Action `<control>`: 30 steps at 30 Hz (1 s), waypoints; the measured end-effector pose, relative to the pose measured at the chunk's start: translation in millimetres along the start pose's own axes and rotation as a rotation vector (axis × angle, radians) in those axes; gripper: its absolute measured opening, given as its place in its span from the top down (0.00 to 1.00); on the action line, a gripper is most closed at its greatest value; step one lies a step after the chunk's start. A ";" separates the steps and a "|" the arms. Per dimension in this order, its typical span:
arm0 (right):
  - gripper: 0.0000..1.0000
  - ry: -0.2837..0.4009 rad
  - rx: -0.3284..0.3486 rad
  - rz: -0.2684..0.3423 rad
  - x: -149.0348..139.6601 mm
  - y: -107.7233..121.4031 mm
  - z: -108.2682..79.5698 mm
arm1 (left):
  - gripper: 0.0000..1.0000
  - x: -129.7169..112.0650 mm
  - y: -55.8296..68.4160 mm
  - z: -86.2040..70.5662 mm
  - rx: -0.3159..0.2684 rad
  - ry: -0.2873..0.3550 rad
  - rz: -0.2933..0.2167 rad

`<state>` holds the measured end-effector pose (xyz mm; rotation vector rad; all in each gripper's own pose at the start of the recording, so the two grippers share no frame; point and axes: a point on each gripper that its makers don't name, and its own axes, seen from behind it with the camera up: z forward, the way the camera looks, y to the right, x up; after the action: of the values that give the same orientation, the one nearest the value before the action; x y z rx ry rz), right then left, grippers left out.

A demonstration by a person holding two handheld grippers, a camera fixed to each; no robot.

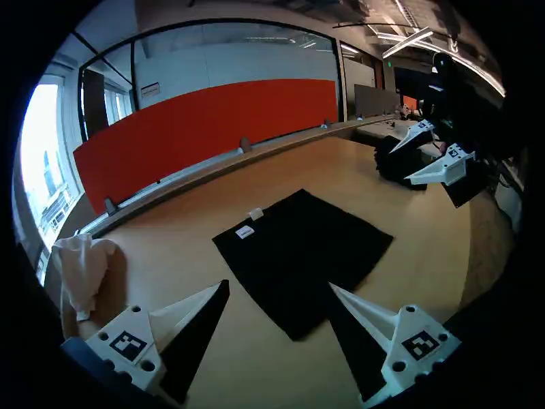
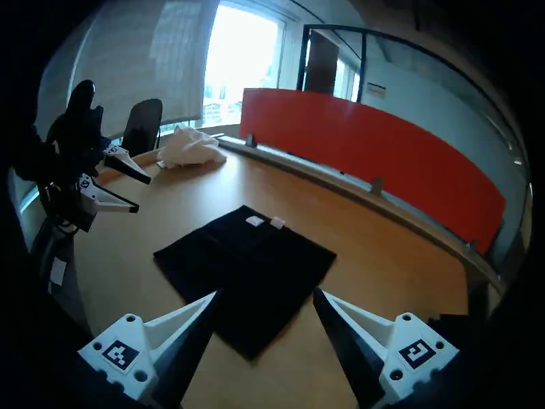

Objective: Fold towel

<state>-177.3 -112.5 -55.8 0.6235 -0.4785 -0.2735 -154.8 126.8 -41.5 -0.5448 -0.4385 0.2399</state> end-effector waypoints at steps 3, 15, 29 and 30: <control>0.00 -0.013 0.005 -0.001 -10.4 -4.0 7.2 | 0.03 -10.3 4.4 8.4 -0.011 -0.016 -0.005; 0.00 -0.081 0.024 0.018 -56.4 -19.1 36.6 | 0.03 -56.8 17.5 42.9 -0.046 -0.104 -0.005; 0.00 -0.166 0.054 0.020 -107.5 -30.7 54.6 | 0.03 -99.3 28.7 64.7 -0.087 -0.193 -0.003; 0.00 -0.172 0.056 0.021 -110.9 -31.1 55.2 | 0.03 -101.8 29.9 65.6 -0.091 -0.200 -0.003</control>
<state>-303.4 -121.5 -74.1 0.6519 -0.6600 -0.2960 -278.0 147.1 -41.9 -0.6119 -0.6464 0.2738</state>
